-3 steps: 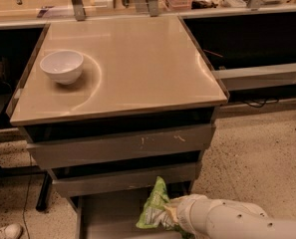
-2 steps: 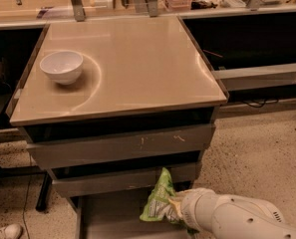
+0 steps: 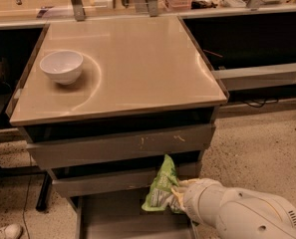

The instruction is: Pick green rice chip bag from bottom drawer and place on counter

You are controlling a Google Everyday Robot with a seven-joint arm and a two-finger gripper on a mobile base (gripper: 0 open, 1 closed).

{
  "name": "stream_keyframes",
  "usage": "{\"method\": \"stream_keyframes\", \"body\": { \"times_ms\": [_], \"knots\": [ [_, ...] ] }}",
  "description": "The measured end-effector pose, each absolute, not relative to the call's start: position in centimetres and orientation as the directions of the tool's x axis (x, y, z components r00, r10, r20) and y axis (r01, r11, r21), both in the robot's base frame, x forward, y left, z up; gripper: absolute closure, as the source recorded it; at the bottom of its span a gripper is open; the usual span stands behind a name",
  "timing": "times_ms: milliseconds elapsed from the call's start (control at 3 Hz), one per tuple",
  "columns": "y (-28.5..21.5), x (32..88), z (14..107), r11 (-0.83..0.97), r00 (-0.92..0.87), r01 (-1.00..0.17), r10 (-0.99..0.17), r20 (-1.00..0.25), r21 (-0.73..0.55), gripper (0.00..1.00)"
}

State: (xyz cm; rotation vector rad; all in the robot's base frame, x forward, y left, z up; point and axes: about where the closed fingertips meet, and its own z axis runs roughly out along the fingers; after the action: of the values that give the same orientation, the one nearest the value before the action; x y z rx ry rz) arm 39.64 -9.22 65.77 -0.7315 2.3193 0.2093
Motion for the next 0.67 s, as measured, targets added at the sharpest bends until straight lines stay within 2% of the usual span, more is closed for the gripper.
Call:
{"method": "stream_keyframes", "body": {
  "times_ms": [667],
  "knots": [
    [-9.1,40.9,70.5,0.826,-0.563,-0.553,-0.463,-0.685,-0.103,1.00]
  ]
}}
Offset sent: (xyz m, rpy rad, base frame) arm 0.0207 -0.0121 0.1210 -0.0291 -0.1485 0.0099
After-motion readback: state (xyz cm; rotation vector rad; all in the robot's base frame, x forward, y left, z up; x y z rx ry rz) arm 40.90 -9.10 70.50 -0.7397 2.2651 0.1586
